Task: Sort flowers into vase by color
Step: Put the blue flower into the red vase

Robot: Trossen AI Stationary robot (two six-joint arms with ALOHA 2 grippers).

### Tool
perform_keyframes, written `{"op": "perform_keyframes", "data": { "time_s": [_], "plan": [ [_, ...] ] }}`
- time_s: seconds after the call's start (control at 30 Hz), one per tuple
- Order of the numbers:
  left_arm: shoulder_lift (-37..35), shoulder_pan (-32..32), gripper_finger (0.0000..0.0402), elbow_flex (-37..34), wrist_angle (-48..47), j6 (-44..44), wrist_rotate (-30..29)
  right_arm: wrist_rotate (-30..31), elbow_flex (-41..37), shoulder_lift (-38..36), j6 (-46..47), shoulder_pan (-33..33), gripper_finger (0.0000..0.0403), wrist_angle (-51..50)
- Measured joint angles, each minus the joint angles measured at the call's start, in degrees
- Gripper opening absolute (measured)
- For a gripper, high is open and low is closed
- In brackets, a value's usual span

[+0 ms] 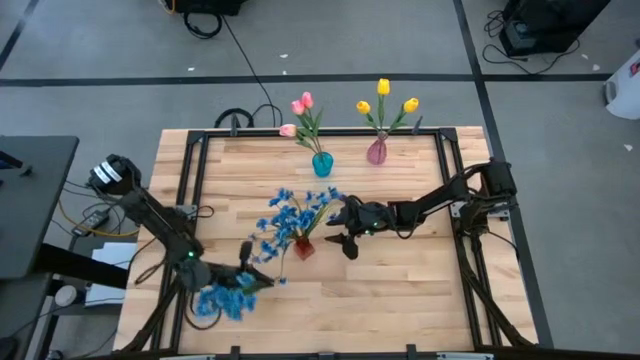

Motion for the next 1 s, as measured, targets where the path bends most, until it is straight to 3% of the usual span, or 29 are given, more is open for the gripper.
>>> {"op": "perform_keyframes", "data": {
  "time_s": [0.3,0.6,0.8,1.0],
  "plan": [
    [12.9,2.1,0.0030,10.5,-1.5,0.6,1.9,0.4,-1.4,1.1,3.4,1.9,0.0251,7.8],
    [25.1,6.8,0.0030,12.9,7.7,5.4,-5.3,1.4,-1.4,2.6,3.5,5.1,0.0251,11.9],
    [25.7,7.4,0.0030,12.9,3.5,8.2,-9.8,1.5,-1.4,2.7,3.5,7.1,0.0252,11.3],
    [20.6,6.8,0.0030,12.6,-5.5,7.1,-14.8,2.8,-1.4,2.7,3.4,7.5,0.0251,9.5]
  ]
}}
